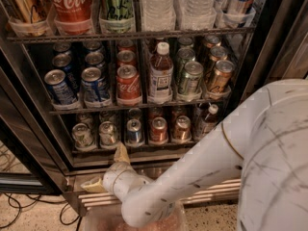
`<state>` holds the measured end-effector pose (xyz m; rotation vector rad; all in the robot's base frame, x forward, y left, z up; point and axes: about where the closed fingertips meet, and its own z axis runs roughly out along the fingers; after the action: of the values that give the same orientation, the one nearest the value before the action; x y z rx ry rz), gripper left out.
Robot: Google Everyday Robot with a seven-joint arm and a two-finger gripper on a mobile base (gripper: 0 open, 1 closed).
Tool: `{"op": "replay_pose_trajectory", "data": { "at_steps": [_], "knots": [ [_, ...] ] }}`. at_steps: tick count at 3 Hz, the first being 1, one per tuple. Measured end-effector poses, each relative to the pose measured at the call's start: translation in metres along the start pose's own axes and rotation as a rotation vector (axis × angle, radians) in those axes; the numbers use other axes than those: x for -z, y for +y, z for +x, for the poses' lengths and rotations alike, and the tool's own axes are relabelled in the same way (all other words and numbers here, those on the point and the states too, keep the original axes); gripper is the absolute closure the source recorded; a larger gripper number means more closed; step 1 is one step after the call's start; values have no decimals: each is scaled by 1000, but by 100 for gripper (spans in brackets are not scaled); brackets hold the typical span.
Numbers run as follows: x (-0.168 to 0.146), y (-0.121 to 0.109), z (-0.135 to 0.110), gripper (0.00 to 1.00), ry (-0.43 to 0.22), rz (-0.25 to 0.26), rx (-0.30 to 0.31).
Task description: Pick 7up can from bottom shelf of fridge
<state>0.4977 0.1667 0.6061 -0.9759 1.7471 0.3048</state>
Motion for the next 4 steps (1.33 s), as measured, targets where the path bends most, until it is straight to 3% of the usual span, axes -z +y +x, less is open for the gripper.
{"op": "replay_pose_trajectory", "data": {
  "at_steps": [1, 3, 4],
  "knots": [
    [-2, -1, 2, 0, -41, 25, -11],
    [-7, -4, 3, 34, -96, 49, -32],
    [-8, -7, 3, 31, -114, 57, -37]
  ]
}}
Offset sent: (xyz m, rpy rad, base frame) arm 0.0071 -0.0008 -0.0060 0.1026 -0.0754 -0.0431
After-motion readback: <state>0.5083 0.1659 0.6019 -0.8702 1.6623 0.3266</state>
